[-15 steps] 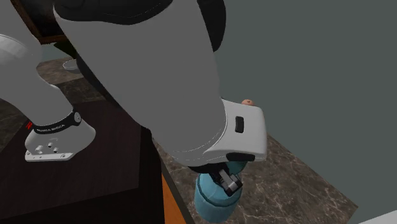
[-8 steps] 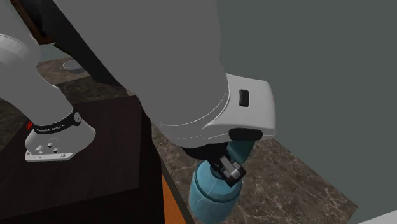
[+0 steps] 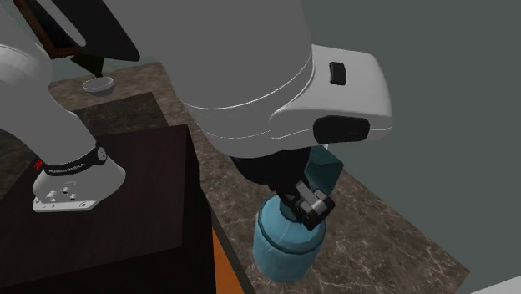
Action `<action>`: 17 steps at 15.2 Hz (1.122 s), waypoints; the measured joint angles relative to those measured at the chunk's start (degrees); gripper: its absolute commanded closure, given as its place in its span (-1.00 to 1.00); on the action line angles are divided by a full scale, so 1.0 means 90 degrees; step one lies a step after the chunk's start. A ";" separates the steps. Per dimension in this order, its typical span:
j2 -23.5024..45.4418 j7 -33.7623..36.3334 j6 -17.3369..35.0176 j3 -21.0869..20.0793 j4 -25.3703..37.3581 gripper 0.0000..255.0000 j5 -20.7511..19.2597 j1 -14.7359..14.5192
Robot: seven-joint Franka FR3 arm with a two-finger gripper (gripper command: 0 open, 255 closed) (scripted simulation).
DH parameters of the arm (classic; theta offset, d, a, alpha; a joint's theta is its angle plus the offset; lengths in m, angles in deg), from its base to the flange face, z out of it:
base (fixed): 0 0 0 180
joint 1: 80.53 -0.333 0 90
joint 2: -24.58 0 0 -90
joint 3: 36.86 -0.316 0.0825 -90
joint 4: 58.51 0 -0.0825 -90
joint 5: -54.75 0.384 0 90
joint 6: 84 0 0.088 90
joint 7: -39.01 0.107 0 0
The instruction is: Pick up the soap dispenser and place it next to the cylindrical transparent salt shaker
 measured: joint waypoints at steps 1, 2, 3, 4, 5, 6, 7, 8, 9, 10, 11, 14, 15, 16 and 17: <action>-0.0107 0.0108 -0.0069 0.0000 0.0032 1.00 -0.0142 -0.0001; -0.0183 0.0189 -0.0120 -0.0006 0.0056 1.00 -0.0244 0.0000; -0.0287 0.0289 -0.0177 -0.0018 0.0073 1.00 -0.0375 0.0004; -0.0325 0.0346 -0.0236 -0.0026 0.0120 1.00 -0.0435 0.0006; -0.0380 0.0419 -0.0298 -0.0043 0.0163 1.00 -0.0511 0.0007; -0.0466 0.0507 -0.0365 -0.0063 0.0196 1.00 -0.0618 0.0015; -0.0495 0.0562 -0.0448 -0.0074 0.0270 1.00 -0.0668 0.0019; -0.0549 0.0605 -0.0525 -0.0080 0.0321 1.00 -0.0737 0.0033; -0.0592 0.0665 -0.0602 -0.0096 0.0383 1.00 -0.0796 0.0038; -0.0621 0.0715 -0.0679 -0.0110 0.0449 1.00 -0.0841 0.0041; -0.0666 0.0776 -0.0741 -0.0132 0.0493 1.00 -0.0898 0.0045; -0.0797 0.0931 -0.0943 -0.0189 0.0638 1.00 -0.1058 0.0064; -0.0851 0.0982 -0.1022 -0.0209 0.0690 1.00 -0.1119 0.0077; -0.0869 0.1022 -0.1104 -0.0223 0.0766 1.00 -0.1148 0.0078; -0.0936 0.1088 -0.1177 -0.0256 0.0806 1.00 -0.1219 0.0090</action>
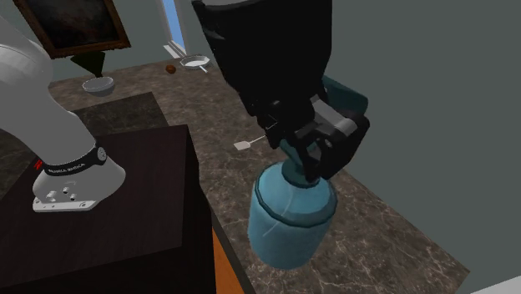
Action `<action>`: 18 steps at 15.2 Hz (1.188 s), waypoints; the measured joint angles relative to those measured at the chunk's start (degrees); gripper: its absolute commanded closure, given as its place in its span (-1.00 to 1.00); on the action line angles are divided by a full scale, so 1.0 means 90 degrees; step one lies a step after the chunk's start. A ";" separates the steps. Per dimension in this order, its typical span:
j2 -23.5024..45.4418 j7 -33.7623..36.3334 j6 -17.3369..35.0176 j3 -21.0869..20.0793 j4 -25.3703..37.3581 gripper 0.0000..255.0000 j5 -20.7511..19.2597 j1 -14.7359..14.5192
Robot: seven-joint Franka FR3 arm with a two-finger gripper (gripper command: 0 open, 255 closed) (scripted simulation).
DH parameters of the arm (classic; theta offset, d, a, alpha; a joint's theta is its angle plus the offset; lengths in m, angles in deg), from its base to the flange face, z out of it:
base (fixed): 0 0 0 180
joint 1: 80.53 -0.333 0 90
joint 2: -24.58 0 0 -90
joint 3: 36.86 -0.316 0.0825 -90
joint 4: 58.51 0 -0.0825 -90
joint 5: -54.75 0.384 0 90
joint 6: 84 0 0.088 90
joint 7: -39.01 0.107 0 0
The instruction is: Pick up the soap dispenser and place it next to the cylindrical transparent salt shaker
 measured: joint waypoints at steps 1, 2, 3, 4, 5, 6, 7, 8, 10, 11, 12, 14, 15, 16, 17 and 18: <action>0.0007 0.0017 -0.0061 -0.0003 0.0068 1.00 -0.0001 -0.0003; -0.0004 0.0055 -0.0135 -0.0019 0.0140 1.00 -0.0020 -0.0007; -0.0044 0.0094 -0.0251 -0.0033 0.0234 1.00 -0.0067 0.0005; -0.0083 0.0143 -0.0342 -0.0055 0.0308 1.00 -0.0110 0.0011; -0.0098 0.0180 -0.0418 -0.0072 0.0378 1.00 -0.0132 0.0011; -0.0114 0.0195 -0.0464 -0.0079 0.0414 1.00 -0.0149 0.0015; -0.0150 0.0293 -0.0449 -0.0146 0.0392 1.00 -0.0187 -0.0003; -0.0213 0.0430 -0.0416 -0.0243 0.0337 1.00 -0.0250 -0.0023; -0.0245 0.0729 -0.0319 -0.0448 0.0262 1.00 -0.0302 -0.0106; -0.0185 0.0853 -0.0302 -0.0524 0.0305 1.00 -0.0270 -0.0169; -0.0165 0.1000 -0.0304 -0.0619 0.0342 1.00 -0.0273 -0.0224; -0.0104 0.1264 -0.0217 -0.0786 0.0337 1.00 -0.0255 -0.0332; -0.0127 0.1416 -0.0138 -0.0889 0.0263 1.00 -0.0288 -0.0379; -0.0113 0.1544 -0.0122 -0.0968 0.0276 1.00 -0.0296 -0.0425; -0.0048 0.1689 -0.0092 -0.1056 0.0317 1.00 -0.0268 -0.0494; 0.0076 0.1801 -0.0007 -0.1128 0.0343 1.00 -0.0195 -0.0575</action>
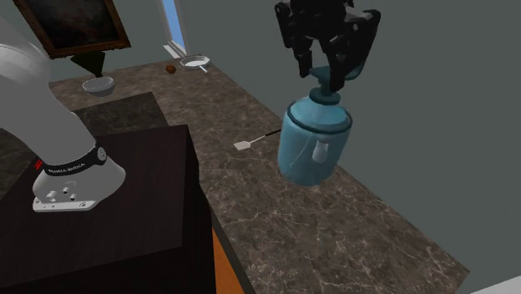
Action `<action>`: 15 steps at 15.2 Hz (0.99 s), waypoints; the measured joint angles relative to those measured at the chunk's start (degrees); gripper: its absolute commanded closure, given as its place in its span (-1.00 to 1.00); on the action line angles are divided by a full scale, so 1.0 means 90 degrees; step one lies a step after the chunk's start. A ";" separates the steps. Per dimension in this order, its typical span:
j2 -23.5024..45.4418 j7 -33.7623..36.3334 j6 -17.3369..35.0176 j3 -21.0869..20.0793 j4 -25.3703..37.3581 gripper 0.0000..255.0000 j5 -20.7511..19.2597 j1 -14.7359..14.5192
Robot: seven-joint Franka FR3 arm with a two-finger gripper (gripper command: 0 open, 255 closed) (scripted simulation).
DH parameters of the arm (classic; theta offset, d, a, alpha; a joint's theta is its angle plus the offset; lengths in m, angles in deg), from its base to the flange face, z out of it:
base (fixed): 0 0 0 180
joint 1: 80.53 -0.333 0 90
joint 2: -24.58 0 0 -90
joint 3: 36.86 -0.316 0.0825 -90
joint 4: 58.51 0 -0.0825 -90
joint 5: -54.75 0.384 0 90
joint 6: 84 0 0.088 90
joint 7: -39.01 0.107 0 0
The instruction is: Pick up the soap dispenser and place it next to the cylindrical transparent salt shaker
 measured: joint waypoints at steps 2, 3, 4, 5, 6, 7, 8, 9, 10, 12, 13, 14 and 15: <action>0.0118 0.0252 0.0045 -0.0150 0.0079 1.00 0.0043 -0.0125; 0.0228 0.0340 0.0055 -0.0200 0.0168 1.00 0.0104 -0.0184; 0.0280 0.0458 0.0071 -0.0267 0.0210 1.00 0.0118 -0.0241; 0.0351 0.0604 0.0083 -0.0349 0.0277 1.00 0.0138 -0.0312; 0.0409 0.0746 0.0094 -0.0426 0.0333 1.00 0.0146 -0.0379; 0.0471 0.0864 0.0162 -0.0495 0.0332 1.00 0.0163 -0.0440; 0.0561 0.0957 0.0199 -0.0549 0.0381 1.00 0.0202 -0.0494; 0.0660 0.1086 0.0189 -0.0618 0.0487 1.00 0.0233 -0.0560; 0.0792 0.1154 0.0122 -0.0654 0.0670 1.00 0.0295 -0.0599; 0.1002 0.1341 0.0131 -0.0758 0.0856 1.00 0.0377 -0.0701; 0.1128 0.1415 0.0178 -0.0805 0.0925 1.00 0.0438 -0.0746; 0.1255 0.1526 0.0106 -0.0857 0.1115 1.00 0.0475 -0.0796; 0.1427 0.1590 0.0127 -0.0905 0.1248 1.00 0.0561 -0.0832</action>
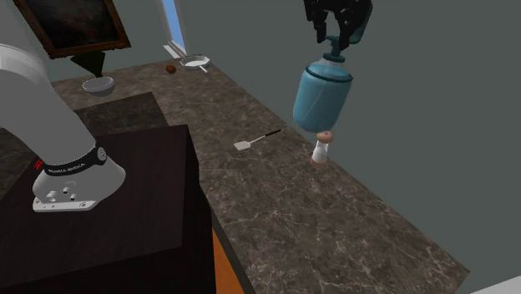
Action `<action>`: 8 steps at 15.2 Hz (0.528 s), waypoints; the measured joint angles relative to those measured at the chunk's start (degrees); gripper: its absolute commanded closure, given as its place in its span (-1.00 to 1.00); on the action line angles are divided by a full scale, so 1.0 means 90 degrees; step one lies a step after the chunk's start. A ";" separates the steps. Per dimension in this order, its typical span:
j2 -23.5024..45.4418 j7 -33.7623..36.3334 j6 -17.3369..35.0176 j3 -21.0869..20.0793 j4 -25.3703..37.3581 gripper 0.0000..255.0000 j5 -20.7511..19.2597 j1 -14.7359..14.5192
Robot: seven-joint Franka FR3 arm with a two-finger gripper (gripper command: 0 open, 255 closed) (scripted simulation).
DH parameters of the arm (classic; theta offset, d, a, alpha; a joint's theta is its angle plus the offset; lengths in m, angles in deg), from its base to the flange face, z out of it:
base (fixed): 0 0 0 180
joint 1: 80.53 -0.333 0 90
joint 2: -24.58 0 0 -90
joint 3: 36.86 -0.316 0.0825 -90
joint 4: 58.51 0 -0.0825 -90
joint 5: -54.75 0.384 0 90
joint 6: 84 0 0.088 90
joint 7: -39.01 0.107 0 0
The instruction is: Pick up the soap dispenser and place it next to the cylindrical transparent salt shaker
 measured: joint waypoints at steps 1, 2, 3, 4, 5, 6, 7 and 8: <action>0.0204 0.0102 -0.0070 -0.0056 0.0248 1.00 0.0080 -0.0040; 0.0261 0.0185 -0.0043 -0.0098 0.0283 1.00 0.0091 -0.0088; 0.0332 0.0204 -0.0002 -0.0120 0.0306 1.00 0.0130 -0.0100; 0.0379 0.0179 0.0050 -0.0126 0.0289 1.00 0.0168 -0.0091; 0.0393 0.0174 0.0136 -0.0134 0.0215 1.00 0.0184 -0.0099; 0.0425 0.0152 0.0200 -0.0141 0.0176 1.00 0.0215 -0.0094; 0.0439 0.0149 0.0272 -0.0149 0.0116 1.00 0.0229 -0.0102; 0.0483 0.0122 0.0349 -0.0159 0.0074 1.00 0.0268 -0.0097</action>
